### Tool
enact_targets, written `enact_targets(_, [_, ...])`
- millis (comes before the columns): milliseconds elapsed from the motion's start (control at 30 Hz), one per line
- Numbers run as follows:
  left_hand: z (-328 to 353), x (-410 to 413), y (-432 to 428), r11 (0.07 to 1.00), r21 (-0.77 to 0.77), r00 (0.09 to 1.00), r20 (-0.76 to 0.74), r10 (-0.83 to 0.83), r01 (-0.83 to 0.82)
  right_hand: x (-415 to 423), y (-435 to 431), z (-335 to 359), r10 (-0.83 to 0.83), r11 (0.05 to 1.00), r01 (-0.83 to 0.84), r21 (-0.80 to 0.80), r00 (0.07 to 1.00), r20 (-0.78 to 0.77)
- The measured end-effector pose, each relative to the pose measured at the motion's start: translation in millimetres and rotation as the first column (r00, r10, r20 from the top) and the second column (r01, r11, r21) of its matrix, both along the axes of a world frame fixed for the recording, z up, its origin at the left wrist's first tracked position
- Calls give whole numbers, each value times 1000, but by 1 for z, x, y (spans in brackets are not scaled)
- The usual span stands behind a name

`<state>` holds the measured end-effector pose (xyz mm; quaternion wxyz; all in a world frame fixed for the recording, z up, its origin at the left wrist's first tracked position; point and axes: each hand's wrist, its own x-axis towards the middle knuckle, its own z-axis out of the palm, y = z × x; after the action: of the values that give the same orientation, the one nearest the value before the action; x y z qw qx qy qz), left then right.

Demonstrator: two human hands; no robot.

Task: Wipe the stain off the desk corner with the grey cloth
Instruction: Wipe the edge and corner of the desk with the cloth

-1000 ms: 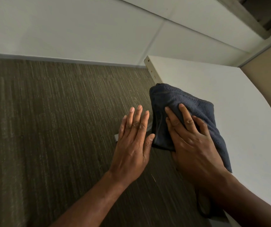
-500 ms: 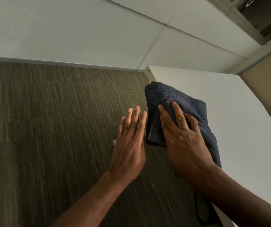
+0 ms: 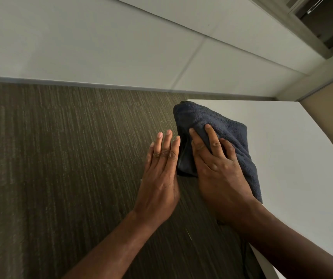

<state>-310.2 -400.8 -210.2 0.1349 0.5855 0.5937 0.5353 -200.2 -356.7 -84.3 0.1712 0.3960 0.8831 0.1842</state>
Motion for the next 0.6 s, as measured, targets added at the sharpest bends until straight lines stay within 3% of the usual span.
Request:
enact_targets(233, [1, -15, 15, 1000, -12, 1000, 10, 10, -10, -18, 20, -1, 17, 1000, -16, 4, 999, -46])
enact_targets(600, [9, -35, 23, 999, -53, 1000, 4, -2, 2, -40, 44, -4, -1, 1000, 1, 16, 1000, 15])
